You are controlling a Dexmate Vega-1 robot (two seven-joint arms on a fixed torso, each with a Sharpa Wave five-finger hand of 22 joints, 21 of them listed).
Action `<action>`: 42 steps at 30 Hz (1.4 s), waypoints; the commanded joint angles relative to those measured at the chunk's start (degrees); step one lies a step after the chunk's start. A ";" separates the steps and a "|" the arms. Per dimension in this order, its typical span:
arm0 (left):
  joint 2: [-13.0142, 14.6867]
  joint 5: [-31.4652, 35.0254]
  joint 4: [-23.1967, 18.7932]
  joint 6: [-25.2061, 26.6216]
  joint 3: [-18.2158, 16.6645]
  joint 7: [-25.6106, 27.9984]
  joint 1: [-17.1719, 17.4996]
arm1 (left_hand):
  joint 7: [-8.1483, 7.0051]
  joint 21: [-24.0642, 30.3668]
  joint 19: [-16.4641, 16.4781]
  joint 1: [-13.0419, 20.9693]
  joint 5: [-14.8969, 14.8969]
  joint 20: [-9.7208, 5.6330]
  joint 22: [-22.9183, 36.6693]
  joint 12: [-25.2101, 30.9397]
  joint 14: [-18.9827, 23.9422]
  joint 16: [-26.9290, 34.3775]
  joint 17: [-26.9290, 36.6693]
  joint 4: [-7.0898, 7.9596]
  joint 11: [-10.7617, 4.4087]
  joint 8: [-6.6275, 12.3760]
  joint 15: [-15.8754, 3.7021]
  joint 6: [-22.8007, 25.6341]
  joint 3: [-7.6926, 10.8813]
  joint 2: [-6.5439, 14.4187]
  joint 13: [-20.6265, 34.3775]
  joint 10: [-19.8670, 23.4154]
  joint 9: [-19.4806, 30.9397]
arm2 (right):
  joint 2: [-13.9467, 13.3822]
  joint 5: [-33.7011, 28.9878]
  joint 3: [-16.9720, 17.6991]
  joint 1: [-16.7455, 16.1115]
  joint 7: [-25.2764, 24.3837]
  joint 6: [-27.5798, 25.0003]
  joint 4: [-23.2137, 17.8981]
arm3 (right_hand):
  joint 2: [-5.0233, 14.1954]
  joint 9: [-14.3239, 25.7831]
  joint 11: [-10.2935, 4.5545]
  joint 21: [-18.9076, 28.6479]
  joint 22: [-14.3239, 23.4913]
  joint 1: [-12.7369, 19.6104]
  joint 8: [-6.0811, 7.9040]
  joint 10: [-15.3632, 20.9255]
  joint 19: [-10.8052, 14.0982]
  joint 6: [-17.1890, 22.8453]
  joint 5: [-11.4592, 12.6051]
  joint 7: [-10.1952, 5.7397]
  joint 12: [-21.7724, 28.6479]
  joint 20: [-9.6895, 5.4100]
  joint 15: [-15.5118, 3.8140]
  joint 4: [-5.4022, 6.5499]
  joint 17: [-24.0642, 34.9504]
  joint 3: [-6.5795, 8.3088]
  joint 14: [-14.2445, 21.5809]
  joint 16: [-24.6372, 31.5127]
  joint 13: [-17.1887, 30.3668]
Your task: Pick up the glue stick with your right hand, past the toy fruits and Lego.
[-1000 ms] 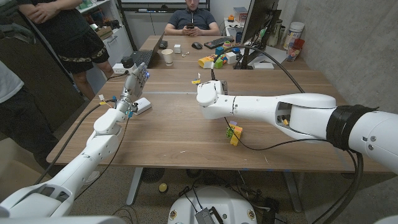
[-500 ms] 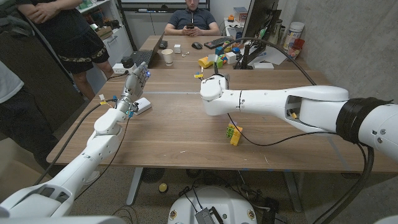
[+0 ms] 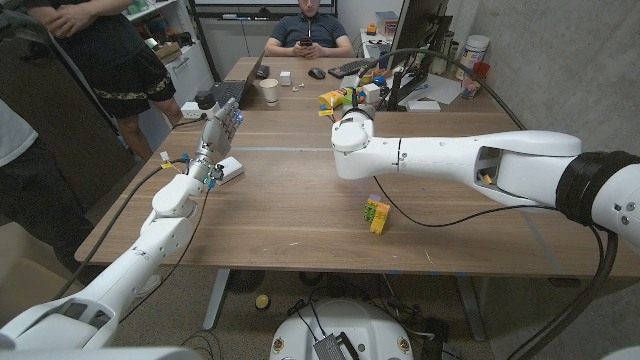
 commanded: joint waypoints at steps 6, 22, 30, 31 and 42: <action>0.18 0.37 -1.35 -0.41 -0.09 0.68 0.76 | 0.12 0.22 0.39 0.19 -0.01 0.08 0.13 0.24 -5.98 0.20 0.08 -0.33 0.28 0.36 0.16 -1.14 -0.10 0.30 0.16 -3.33 0.08 | -5.93 1.52 0.94 0.79 -8.90 0.26 -7.75 | 3.20 6.88 -0.31 0.42 0.11 4.24 0.02 -0.40 0.06 1.90 -0.33 -2.74 -0.14 -0.64 -6.05 0.45 -0.09 0.81 0.22 -1.30 -0.22; 0.36 0.82 -2.52 -0.62 -0.15 1.47 1.39 | 0.10 0.22 0.44 -0.04 0.00 0.06 0.14 0.25 -5.92 0.22 0.12 -0.21 0.25 0.37 0.17 -1.04 -0.30 0.16 0.16 -3.26 0.08 | -10.60 -4.29 3.01 -1.09 -14.31 1.85 -13.42 | 3.38 6.86 -0.84 0.97 -0.09 5.63 -0.22 -0.71 0.12 1.92 -0.80 -3.66 -0.12 -1.61 -7.04 0.45 -0.56 1.63 0.65 -3.35 -0.48; 0.52 0.99 -3.28 -0.75 -0.26 1.92 1.90 | 0.05 0.22 0.47 -0.16 0.01 0.06 0.14 0.24 -5.89 0.21 0.13 -0.14 0.28 0.40 0.16 -0.93 -0.39 0.13 0.15 -3.25 0.08 | -12.15 -8.14 4.67 -2.63 -16.45 2.71 -15.52 | 3.47 6.80 -1.42 1.17 -0.24 6.07 -0.23 -0.80 -0.16 2.18 -1.17 -4.07 -0.47 -1.88 -7.09 0.70 -0.82 2.04 0.78 -4.56 -1.17; 0.55 1.06 -3.38 -0.81 -0.28 2.01 1.98 | 0.05 0.23 0.50 -0.17 0.02 0.04 0.14 0.25 -5.88 0.22 0.14 -0.13 0.28 0.40 0.17 -0.93 -0.40 0.12 0.15 -3.22 0.08 | -12.36 -8.63 4.87 -2.84 -16.65 3.00 -15.69 | 3.47 6.79 -1.30 1.22 -0.26 6.14 -0.21 -0.75 -0.10 2.24 -1.20 -4.05 -0.49 -1.83 -7.06 0.70 -0.83 2.08 0.88 -4.62 -1.24; 0.86 1.07 -4.28 -1.14 -0.58 2.28 2.77 | 0.04 0.21 0.50 -0.28 0.04 0.12 0.13 0.28 -5.79 0.23 0.14 -0.07 0.25 0.41 0.14 -0.82 -0.49 0.11 0.15 -3.09 0.08 | -12.34 -14.00 8.76 -6.95 -19.41 5.28 -15.22 | 3.39 6.69 -1.44 1.59 -0.43 6.24 -0.09 -0.23 0.05 2.82 -1.66 -4.22 -0.30 -2.10 -7.25 1.08 -0.79 2.23 1.44 -5.30 -1.41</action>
